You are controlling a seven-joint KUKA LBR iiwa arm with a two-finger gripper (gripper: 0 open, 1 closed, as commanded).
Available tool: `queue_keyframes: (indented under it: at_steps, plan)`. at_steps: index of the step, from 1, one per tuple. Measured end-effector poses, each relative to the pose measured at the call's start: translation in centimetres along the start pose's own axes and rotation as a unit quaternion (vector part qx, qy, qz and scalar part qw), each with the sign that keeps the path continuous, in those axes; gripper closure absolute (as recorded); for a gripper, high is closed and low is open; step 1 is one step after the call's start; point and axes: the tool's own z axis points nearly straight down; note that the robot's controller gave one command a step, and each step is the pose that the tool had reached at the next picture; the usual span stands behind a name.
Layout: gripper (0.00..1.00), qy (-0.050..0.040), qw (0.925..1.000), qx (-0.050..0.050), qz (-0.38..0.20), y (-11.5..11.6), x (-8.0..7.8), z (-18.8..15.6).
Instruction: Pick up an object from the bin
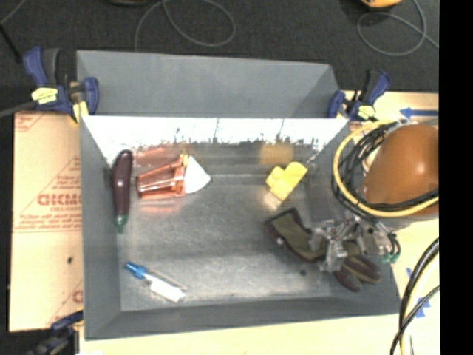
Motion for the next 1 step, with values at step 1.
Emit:
queue_keyframes:
  at_steps: [1]
  plan:
    - [1.00, 0.0000, 1.0000, 0.000, 0.000, 0.00, 0.00, 0.00]
